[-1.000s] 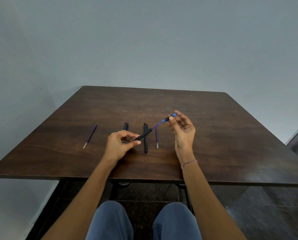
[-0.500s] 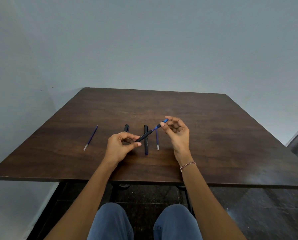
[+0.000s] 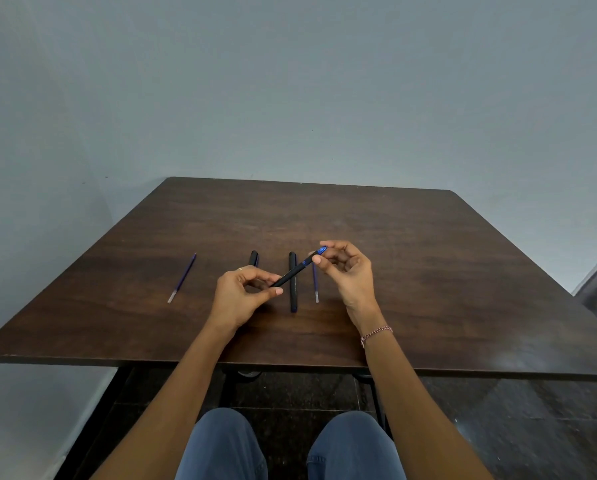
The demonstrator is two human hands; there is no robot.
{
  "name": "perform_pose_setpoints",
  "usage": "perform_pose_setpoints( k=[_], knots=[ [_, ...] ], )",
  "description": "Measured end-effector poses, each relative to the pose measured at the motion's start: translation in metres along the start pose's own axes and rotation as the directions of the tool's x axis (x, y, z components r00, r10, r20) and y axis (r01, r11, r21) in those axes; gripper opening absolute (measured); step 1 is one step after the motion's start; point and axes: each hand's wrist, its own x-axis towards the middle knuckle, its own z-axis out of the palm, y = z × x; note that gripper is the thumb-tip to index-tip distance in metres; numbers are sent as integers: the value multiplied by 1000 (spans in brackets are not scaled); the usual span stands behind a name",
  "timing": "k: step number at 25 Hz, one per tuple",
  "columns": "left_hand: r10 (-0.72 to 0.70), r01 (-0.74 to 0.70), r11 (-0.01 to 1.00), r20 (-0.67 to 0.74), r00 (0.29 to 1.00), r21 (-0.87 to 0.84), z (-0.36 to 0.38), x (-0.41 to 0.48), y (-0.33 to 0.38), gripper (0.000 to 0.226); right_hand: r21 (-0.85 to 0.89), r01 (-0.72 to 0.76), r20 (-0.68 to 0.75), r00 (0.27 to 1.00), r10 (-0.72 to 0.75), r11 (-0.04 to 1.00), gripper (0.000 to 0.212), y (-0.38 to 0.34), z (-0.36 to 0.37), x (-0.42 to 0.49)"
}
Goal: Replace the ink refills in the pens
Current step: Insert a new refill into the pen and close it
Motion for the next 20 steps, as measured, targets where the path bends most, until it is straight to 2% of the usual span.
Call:
perform_pose_setpoints(
  k=[4,8,11,17,20],
  knots=[
    [-2,2,1000,3,1000,6,0,0,0,26,48,-33,18,999,33,998,28,-4,1,-2],
    [-15,15,1000,9,1000,-15,0,0,1,26,306,-146,150,983,104,941,46,-8,0,-2],
    [-22,23,999,18,1000,-24,-1,0,1,27,412,-185,194,974,112,892,45,-8,-2,-2],
    [-16,16,1000,45,999,-3,0,-1,1,26,331,-170,88,985,149,928,35,-7,-2,-1],
    [-8,7,1000,67,998,14,-1,-1,2,26,276,-167,79,985,150,947,33,-6,-1,-1]
  ],
)
